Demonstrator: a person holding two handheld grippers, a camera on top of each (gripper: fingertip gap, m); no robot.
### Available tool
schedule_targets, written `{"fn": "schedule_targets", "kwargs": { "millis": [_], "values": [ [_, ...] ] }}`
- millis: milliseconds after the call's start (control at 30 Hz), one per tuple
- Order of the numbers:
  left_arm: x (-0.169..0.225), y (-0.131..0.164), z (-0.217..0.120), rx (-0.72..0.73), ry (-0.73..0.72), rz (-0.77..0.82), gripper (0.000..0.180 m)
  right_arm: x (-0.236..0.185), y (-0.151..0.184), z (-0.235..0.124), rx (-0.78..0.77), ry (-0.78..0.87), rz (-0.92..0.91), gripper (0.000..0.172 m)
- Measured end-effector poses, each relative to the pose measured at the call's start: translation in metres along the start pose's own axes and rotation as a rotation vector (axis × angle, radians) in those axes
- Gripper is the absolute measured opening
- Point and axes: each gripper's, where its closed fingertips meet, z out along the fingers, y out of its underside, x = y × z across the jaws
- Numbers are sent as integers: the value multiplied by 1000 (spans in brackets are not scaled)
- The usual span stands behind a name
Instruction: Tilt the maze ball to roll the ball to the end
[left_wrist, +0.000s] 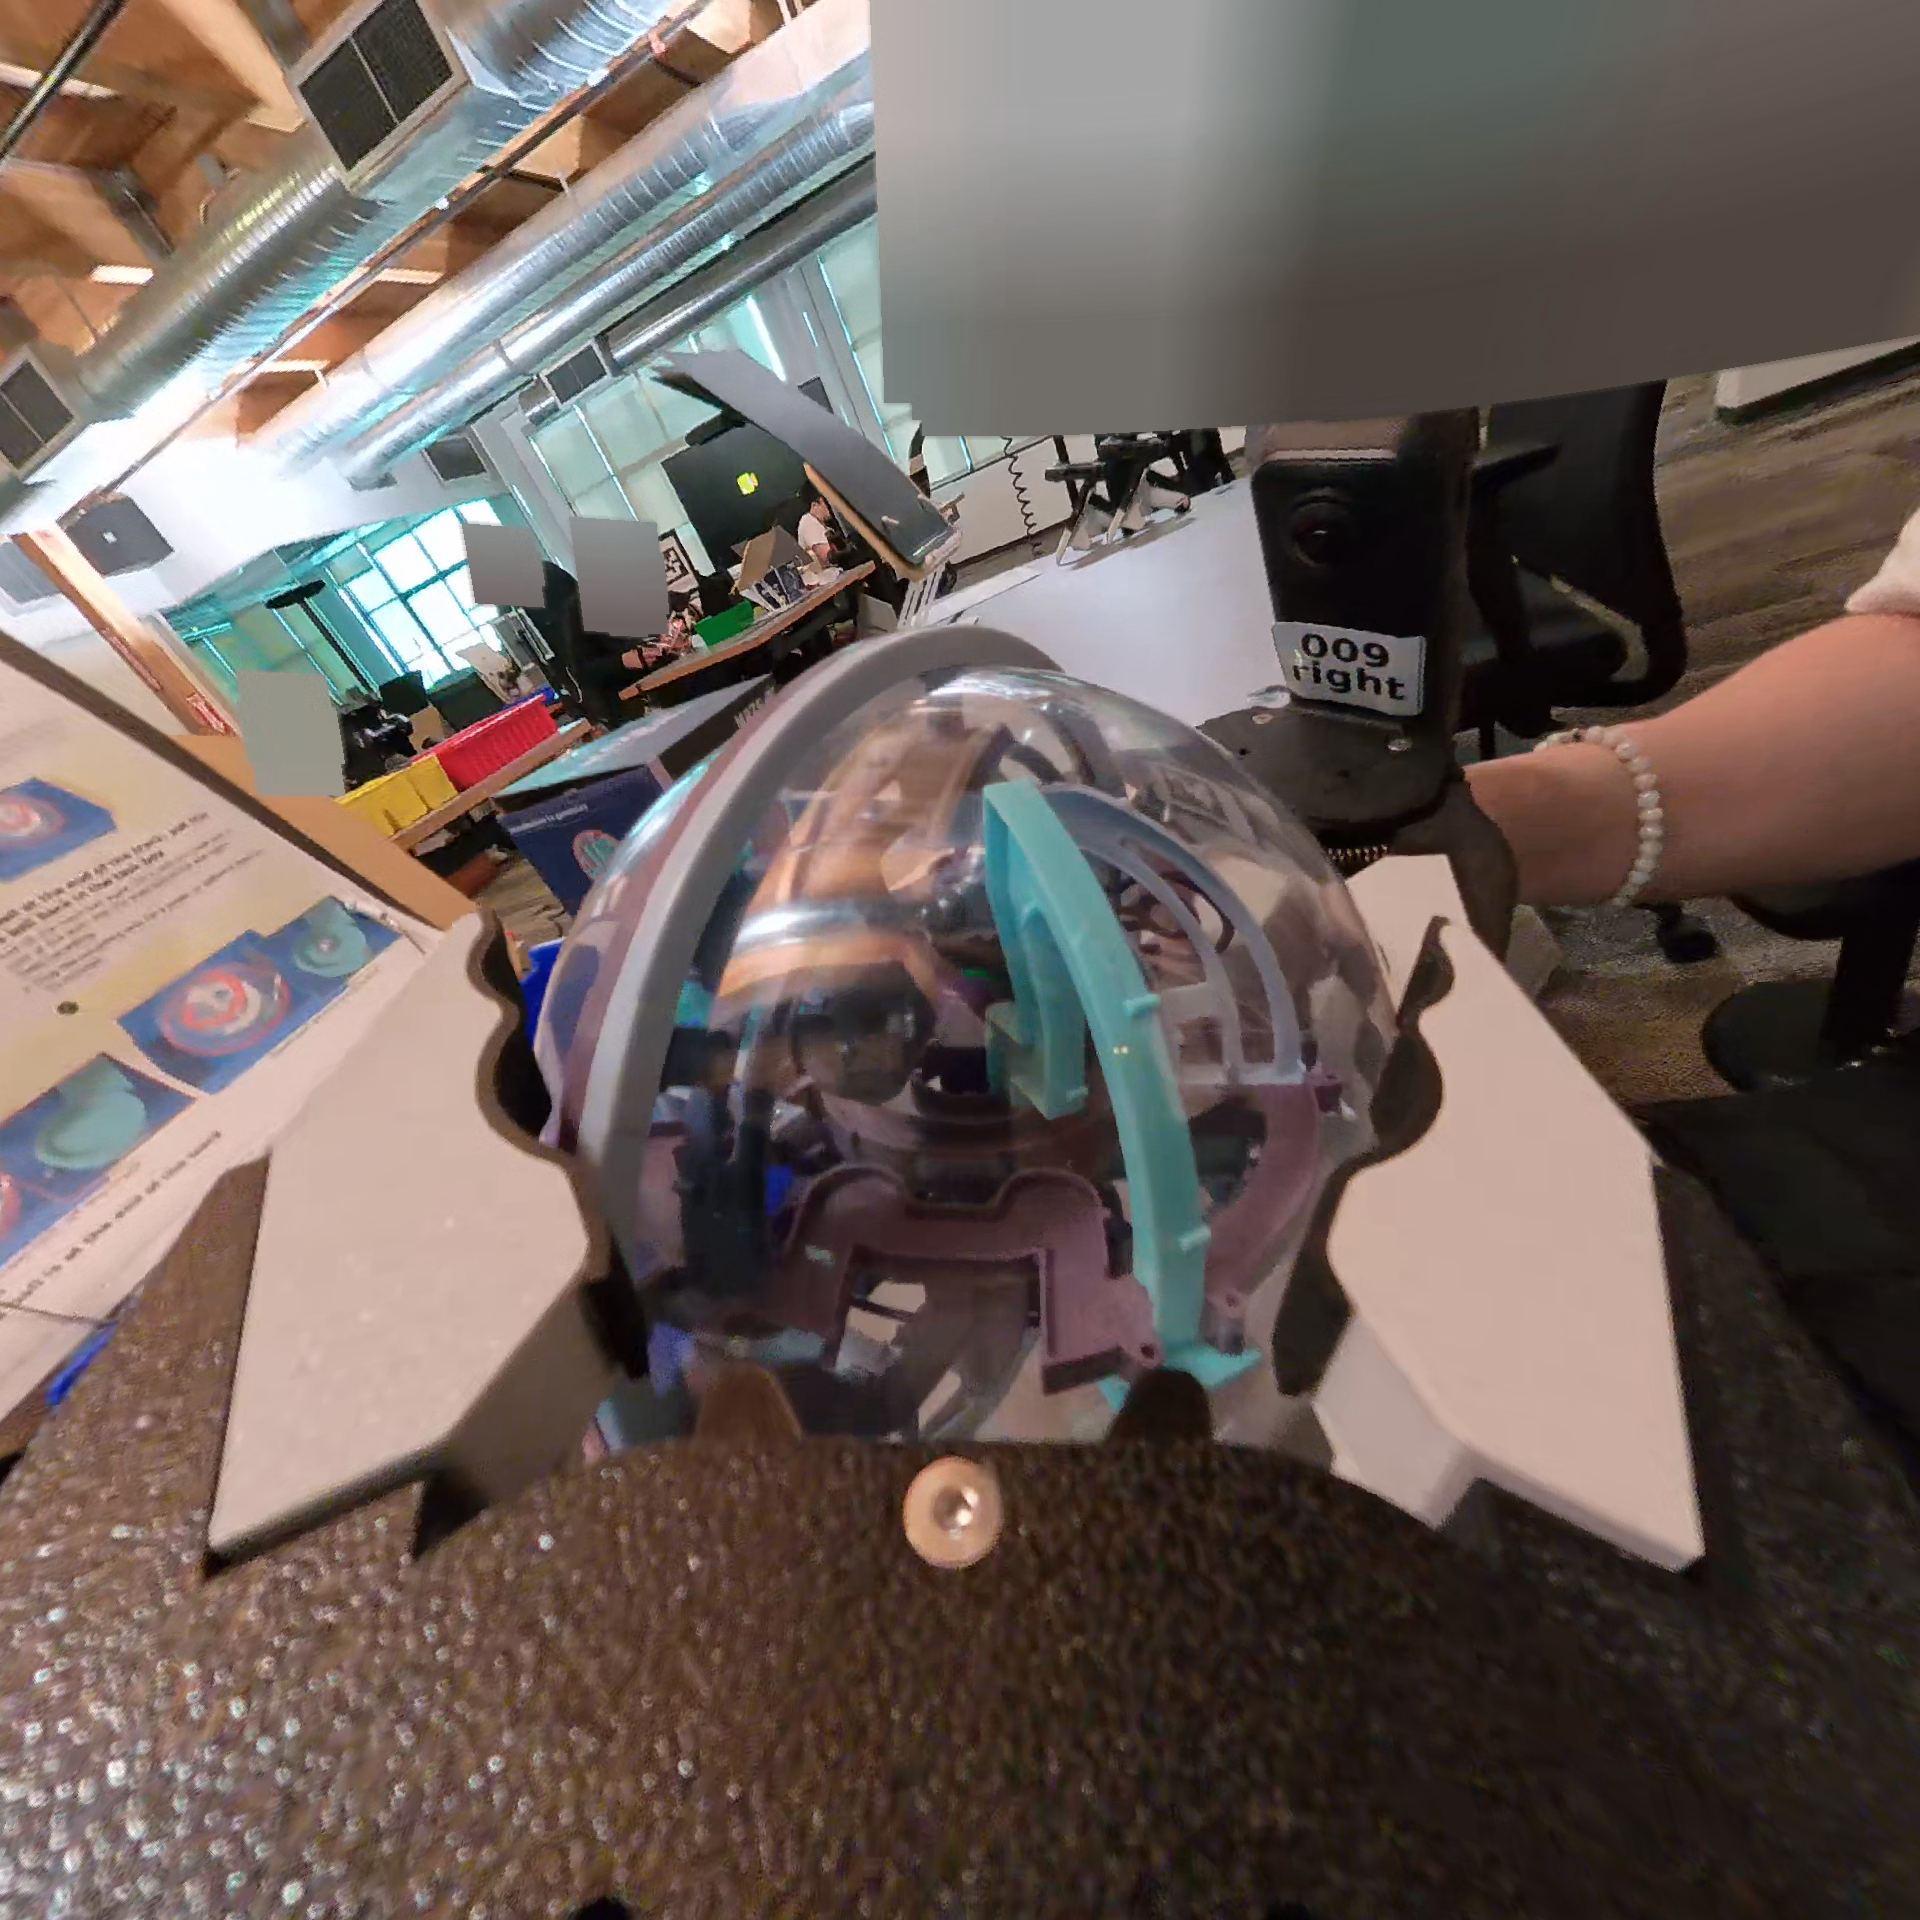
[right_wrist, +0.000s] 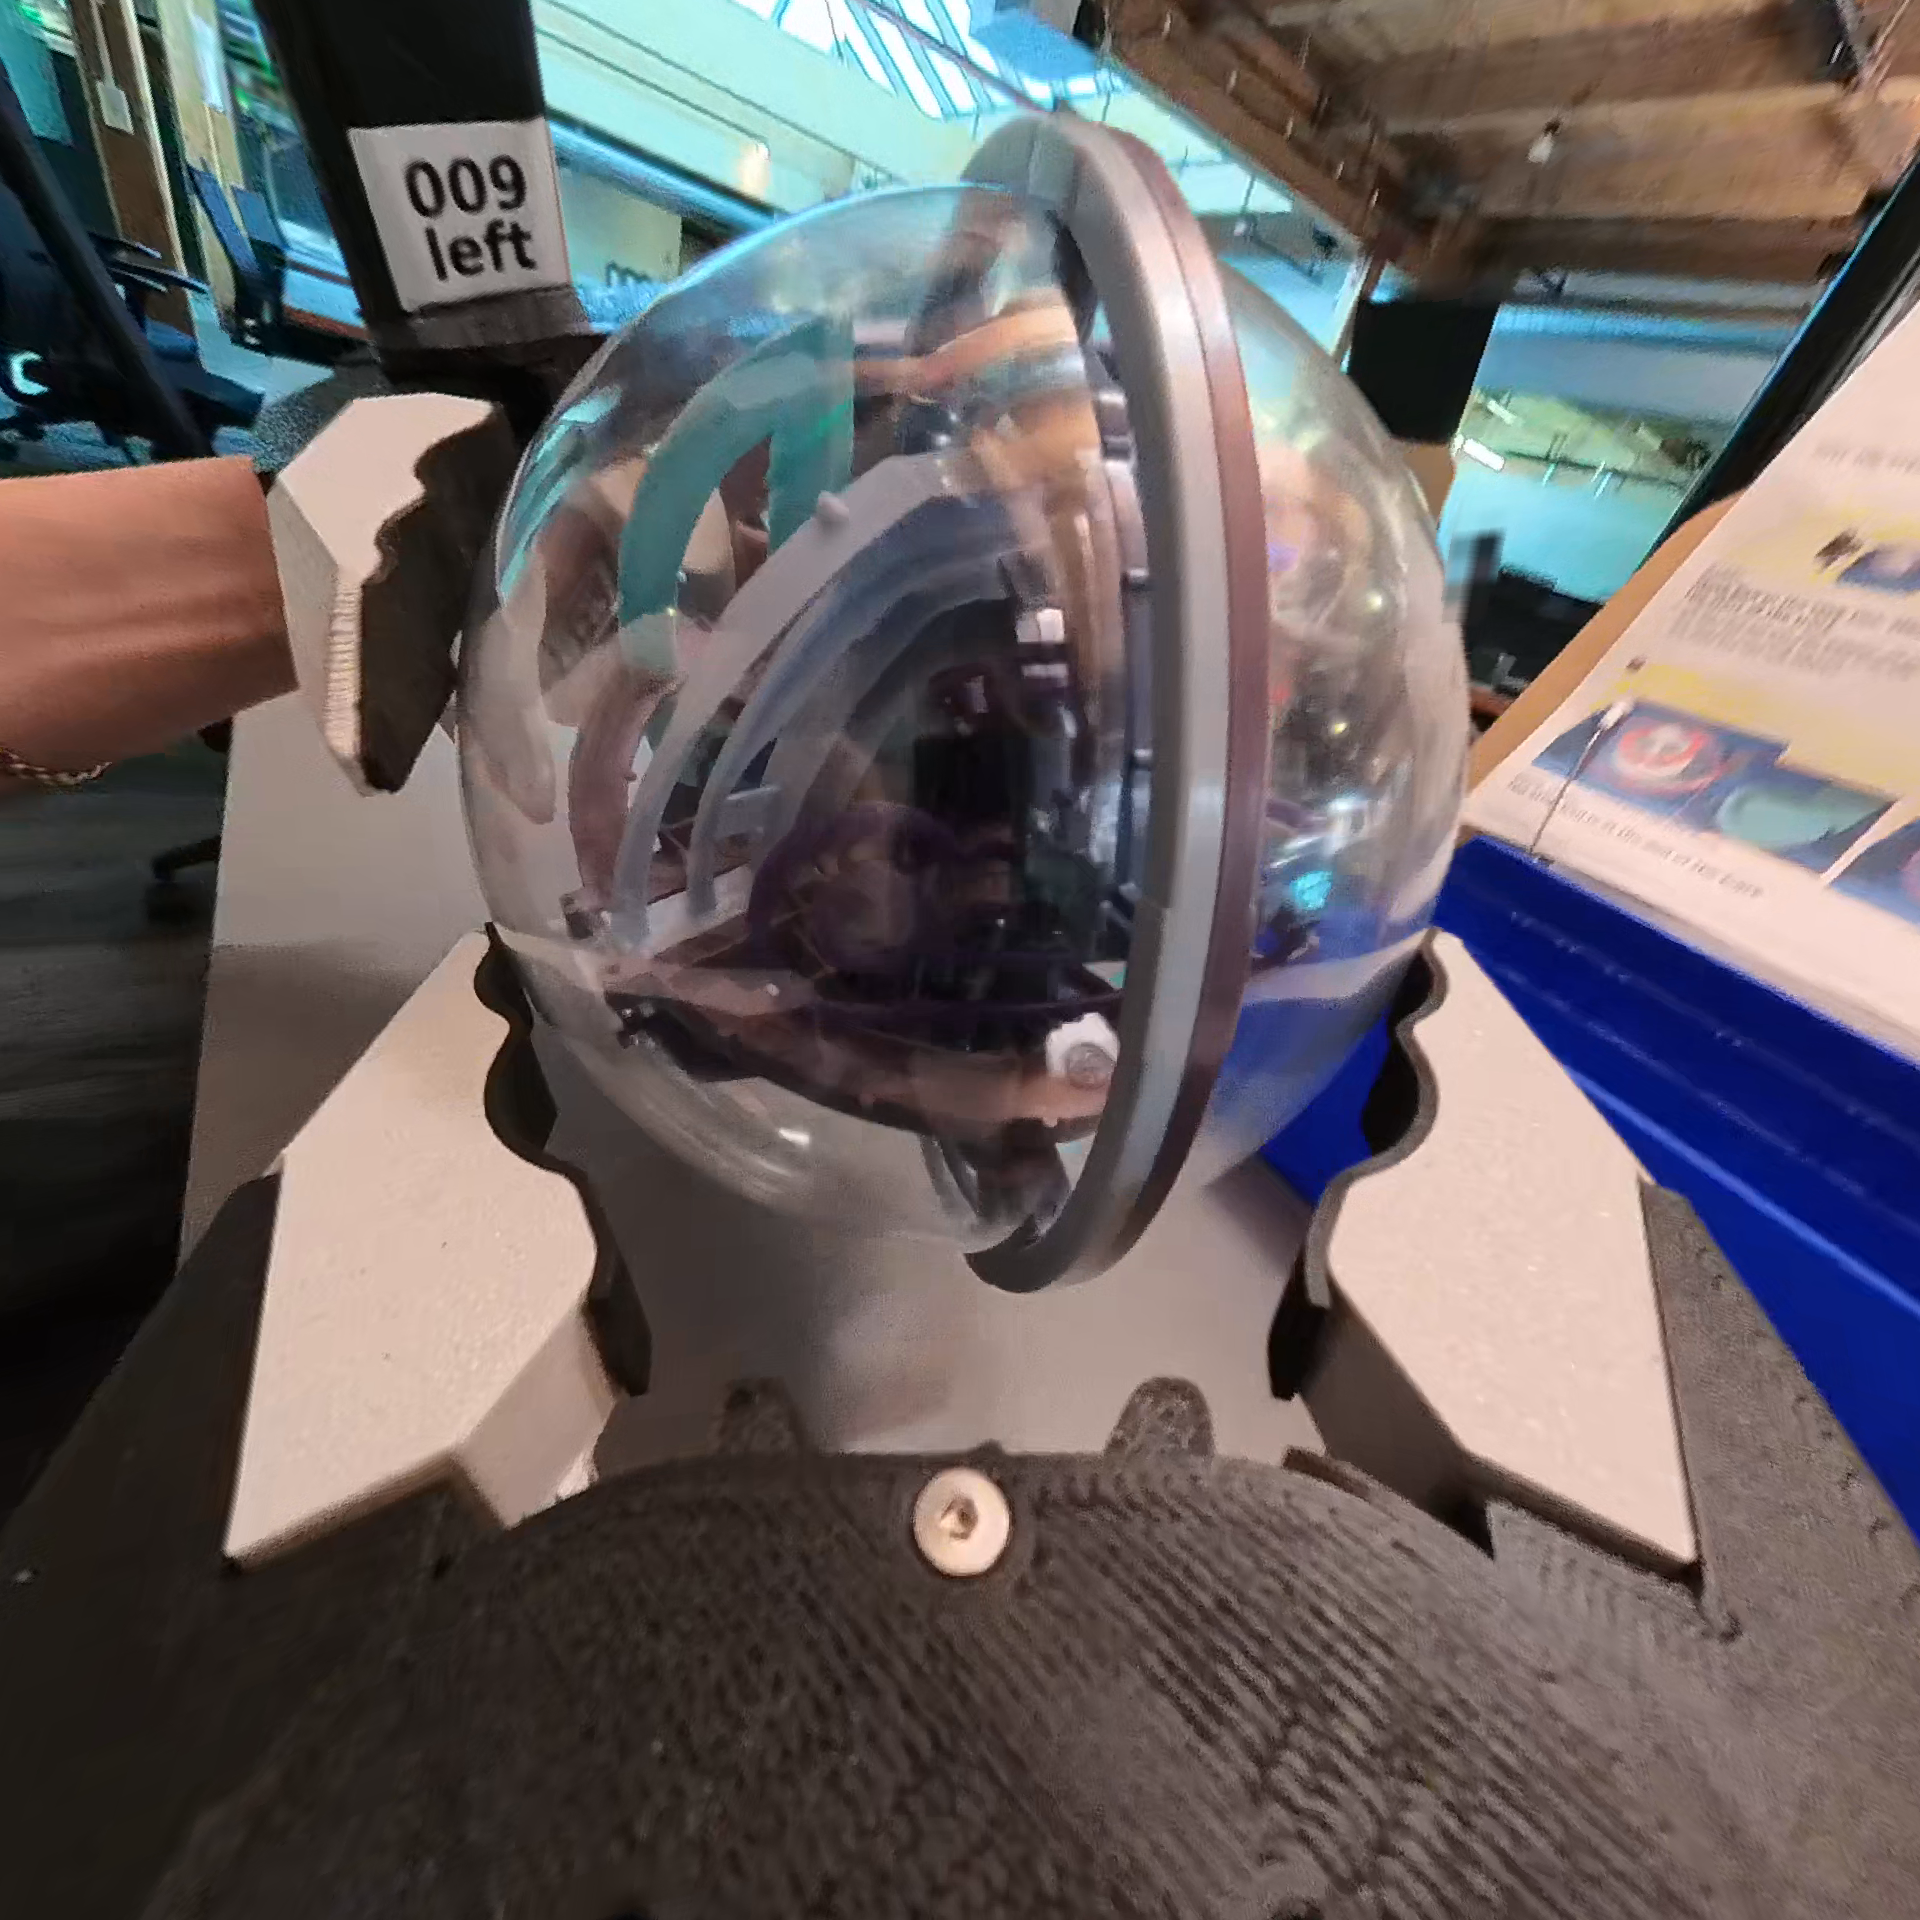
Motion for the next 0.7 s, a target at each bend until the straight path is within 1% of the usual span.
{"fn": "schedule_targets", "kwargs": {
  "millis": [33, 167, 300, 500, 700],
  "values": [
    [0, -5, 1, 13, 1, -2, 157, 1, -6, -3, 17, 0, -10, 156],
    [2, -20, 6, 71, -7, -15, 157, 4, -22, -12, 44, -5, -57, 156],
    [3, -29, 7, 149, -26, -65, 158, 4, -35, -21, 63, -25, -87, 156],
    [6, -36, 3, 279, -68, -132, 157, 0, -46, -28, 88, -59, -125, 156],
    [12, -37, 0, 322, -92, -90, 157, -4, -46, -30, 95, -80, -198, 156]
  ]
}}
